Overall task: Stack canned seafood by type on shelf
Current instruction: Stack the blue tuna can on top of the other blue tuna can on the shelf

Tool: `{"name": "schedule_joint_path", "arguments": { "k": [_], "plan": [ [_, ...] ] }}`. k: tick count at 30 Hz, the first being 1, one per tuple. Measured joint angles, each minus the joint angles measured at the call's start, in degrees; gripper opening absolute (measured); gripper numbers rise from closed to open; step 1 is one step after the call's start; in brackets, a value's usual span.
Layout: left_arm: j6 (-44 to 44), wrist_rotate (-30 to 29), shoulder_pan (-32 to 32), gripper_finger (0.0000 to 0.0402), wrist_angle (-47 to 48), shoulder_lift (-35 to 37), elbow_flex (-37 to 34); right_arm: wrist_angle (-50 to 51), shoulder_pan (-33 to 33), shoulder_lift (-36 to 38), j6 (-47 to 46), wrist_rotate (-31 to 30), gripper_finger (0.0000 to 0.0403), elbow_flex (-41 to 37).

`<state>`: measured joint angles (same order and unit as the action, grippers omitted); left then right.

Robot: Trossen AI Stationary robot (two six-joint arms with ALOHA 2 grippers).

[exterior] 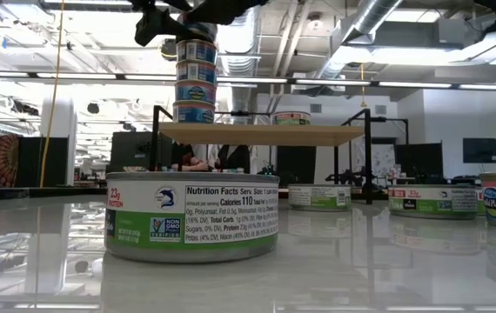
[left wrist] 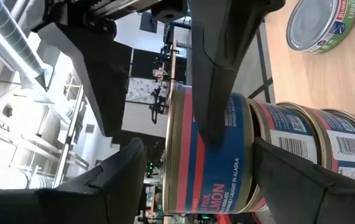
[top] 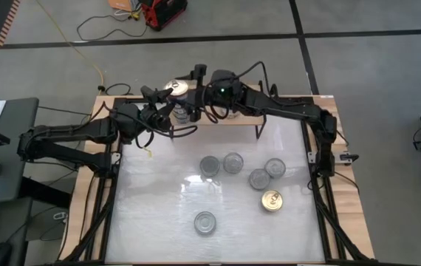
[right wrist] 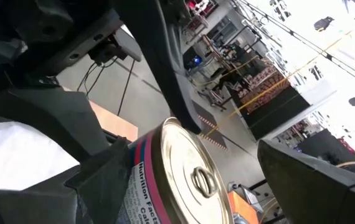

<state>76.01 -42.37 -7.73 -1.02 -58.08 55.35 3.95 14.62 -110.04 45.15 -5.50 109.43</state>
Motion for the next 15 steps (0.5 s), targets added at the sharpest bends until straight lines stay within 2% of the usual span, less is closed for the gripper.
{"name": "schedule_joint_path", "arguments": {
  "k": [15],
  "plan": [
    [0.56,-0.04,0.67,0.0275,0.43,0.02,0.07,0.32,0.91,0.00,-0.75,-0.29,0.0379,0.00]
  ]
}}
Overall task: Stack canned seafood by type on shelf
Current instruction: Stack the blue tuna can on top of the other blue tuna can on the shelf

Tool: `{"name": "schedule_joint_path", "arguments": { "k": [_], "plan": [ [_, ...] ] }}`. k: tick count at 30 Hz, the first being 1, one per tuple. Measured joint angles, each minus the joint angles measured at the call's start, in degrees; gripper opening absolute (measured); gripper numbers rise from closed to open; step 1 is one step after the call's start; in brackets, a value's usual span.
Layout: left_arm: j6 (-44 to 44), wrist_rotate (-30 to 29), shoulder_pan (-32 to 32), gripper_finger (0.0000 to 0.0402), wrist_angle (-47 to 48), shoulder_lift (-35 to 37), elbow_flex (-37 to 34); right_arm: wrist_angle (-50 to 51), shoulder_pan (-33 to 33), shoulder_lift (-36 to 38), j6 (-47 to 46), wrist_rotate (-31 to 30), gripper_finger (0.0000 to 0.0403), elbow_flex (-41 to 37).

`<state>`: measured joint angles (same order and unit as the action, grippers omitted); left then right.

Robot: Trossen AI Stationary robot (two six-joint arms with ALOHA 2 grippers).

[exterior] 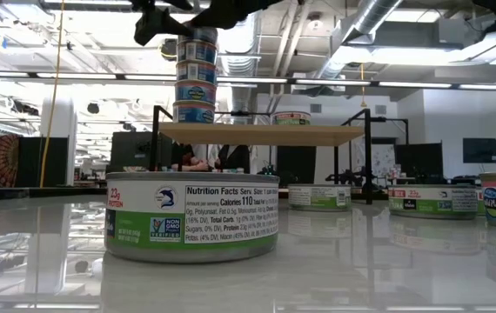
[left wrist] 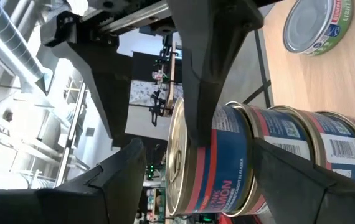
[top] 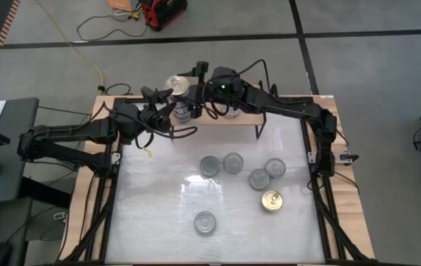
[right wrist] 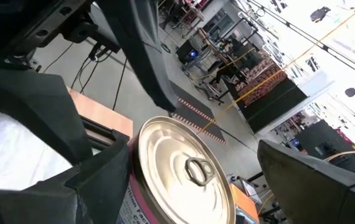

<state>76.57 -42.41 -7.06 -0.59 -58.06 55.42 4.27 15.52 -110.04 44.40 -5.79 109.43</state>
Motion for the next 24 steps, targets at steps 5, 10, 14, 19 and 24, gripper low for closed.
{"name": "schedule_joint_path", "arguments": {
  "k": [5,10,14,19,24],
  "plan": [
    [0.19,0.00,0.10,0.0275,0.01,0.00,0.00,-0.04,-0.04,0.00,-0.02,-0.10,0.0379,0.00],
    [0.56,0.25,0.11,0.0275,-0.11,0.00,0.00,-0.04,-0.35,0.00,-0.04,-0.10,0.0379,0.00],
    [0.58,0.85,0.14,0.0275,-0.16,0.00,0.00,-0.06,-0.97,0.50,-0.76,-0.12,0.0379,0.00],
    [0.78,0.92,0.28,0.0275,-0.20,0.02,0.00,0.28,-1.51,1.51,-0.88,-0.12,0.0379,0.02],
    [0.82,1.08,1.07,0.0275,-0.56,0.74,0.00,1.09,-2.18,2.94,-0.85,-0.32,0.0379,0.02]
  ]
}}
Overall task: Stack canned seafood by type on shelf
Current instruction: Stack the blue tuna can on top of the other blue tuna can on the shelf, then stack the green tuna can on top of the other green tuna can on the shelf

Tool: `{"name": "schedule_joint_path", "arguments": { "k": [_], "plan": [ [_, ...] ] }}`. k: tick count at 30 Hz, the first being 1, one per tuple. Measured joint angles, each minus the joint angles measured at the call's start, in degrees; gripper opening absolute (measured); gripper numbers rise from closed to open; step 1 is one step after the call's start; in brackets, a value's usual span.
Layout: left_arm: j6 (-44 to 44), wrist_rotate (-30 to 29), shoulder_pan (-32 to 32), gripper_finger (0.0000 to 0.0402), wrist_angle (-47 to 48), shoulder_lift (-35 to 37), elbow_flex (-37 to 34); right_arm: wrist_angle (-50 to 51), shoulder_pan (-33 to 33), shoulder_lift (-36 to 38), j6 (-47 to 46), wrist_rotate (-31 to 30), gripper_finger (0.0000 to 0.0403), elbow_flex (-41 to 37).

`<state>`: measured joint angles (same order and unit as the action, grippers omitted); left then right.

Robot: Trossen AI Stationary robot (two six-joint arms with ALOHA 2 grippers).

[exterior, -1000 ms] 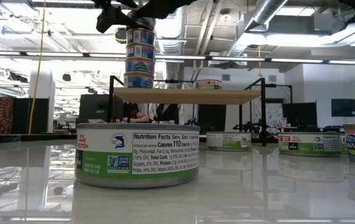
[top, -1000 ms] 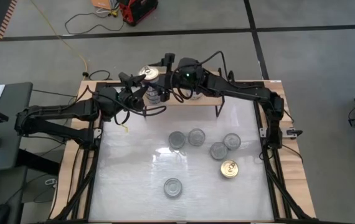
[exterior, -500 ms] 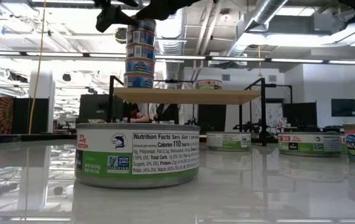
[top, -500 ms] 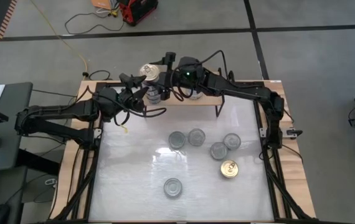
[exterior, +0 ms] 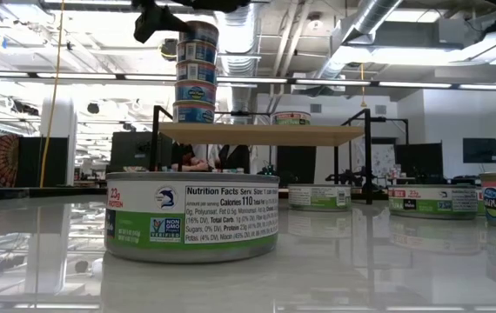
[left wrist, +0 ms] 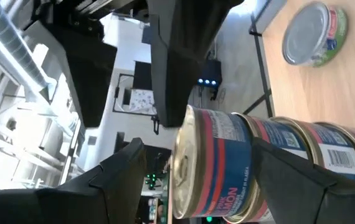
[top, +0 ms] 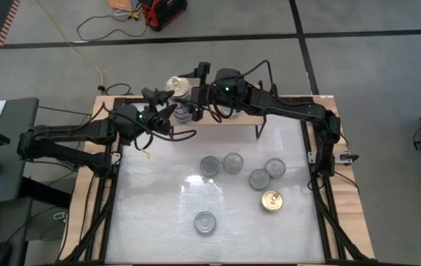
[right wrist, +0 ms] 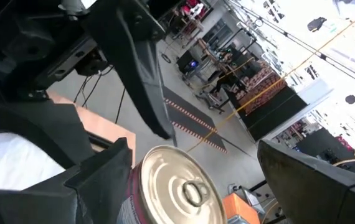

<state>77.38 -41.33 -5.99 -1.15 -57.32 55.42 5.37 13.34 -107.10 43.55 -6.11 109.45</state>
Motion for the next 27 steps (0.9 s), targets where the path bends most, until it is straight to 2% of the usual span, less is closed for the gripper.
{"name": "schedule_joint_path", "arguments": {
  "k": [10,16,19,23,27],
  "plan": [
    [-2.19,0.62,1.64,0.0275,0.38,2.23,0.00,5.63,-0.31,3.96,-0.30,-3.56,0.0379,0.00],
    [-7.06,6.42,5.05,0.0275,2.33,1.59,0.00,16.55,-0.72,6.97,-5.62,-6.01,0.0379,0.00],
    [-12.03,9.28,6.32,0.0275,3.01,0.76,-0.02,21.61,-0.64,8.14,-9.91,-6.14,0.0379,0.00],
    [-22.96,12.50,7.85,0.0275,7.73,-1.22,-0.02,28.48,-0.50,9.50,-15.89,-6.42,0.0379,0.00],
    [-33.02,12.16,9.76,0.0275,12.21,-4.88,-0.04,29.89,-1.97,10.28,-19.53,-8.30,0.0373,-3.37]
  ]
}}
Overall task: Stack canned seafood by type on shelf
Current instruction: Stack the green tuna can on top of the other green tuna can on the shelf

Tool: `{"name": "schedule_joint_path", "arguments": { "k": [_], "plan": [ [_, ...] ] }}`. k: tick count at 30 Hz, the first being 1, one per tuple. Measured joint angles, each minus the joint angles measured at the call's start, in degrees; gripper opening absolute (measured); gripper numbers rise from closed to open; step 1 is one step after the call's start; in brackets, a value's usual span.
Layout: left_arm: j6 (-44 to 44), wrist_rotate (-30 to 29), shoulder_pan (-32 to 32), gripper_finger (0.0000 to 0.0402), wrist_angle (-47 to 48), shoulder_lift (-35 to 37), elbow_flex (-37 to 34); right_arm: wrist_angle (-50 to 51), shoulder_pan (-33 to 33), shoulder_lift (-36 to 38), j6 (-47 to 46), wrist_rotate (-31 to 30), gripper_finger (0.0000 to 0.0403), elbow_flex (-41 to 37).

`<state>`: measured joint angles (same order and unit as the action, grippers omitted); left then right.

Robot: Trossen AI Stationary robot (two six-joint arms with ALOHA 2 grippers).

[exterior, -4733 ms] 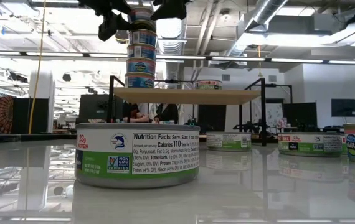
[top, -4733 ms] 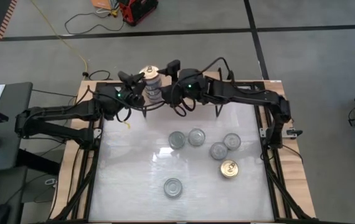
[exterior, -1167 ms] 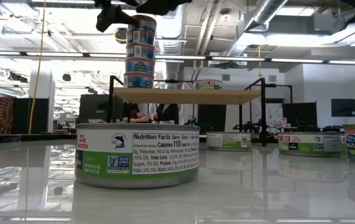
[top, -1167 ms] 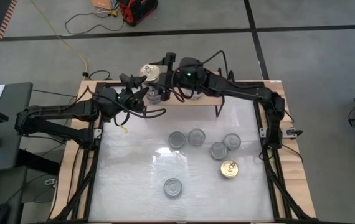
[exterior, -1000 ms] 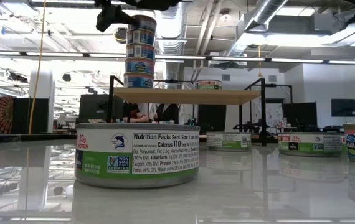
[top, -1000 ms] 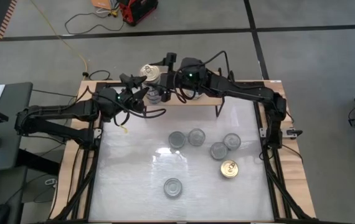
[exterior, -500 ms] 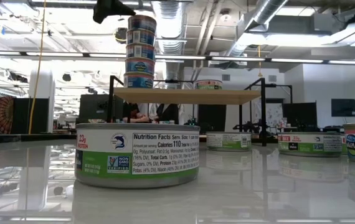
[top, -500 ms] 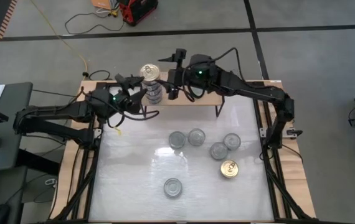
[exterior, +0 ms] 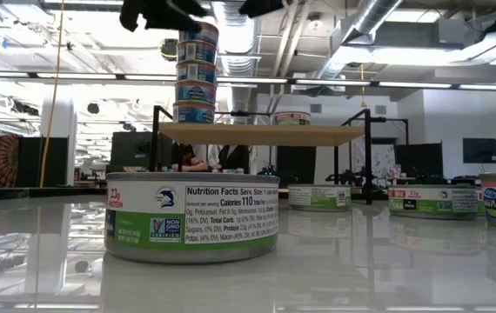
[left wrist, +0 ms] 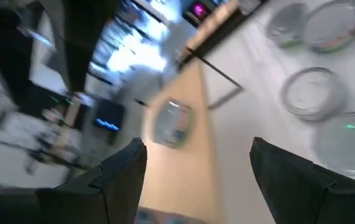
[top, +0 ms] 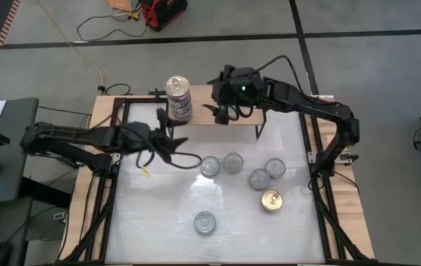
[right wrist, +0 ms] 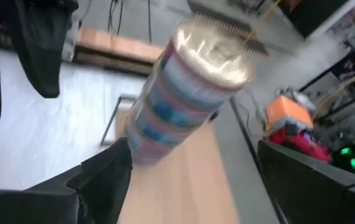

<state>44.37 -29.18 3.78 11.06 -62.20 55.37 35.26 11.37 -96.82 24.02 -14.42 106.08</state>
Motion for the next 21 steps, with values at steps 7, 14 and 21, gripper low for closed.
{"name": "schedule_joint_path", "arguments": {
  "k": [7,14,21],
  "plan": [
    [-13.33,-0.73,4.61,0.0275,5.56,-5.56,0.00,-4.24,-5.63,5.47,-5.82,-5.55,0.0343,-12.82],
    [-22.47,0.36,8.87,0.0275,6.55,-10.26,0.00,-8.97,-12.74,12.66,-16.41,-8.24,0.0329,-25.11],
    [-29.03,0.05,9.17,0.0275,3.44,-17.04,-0.02,-9.03,-20.82,14.83,-25.35,-19.18,0.0328,-33.06]
  ]
}}
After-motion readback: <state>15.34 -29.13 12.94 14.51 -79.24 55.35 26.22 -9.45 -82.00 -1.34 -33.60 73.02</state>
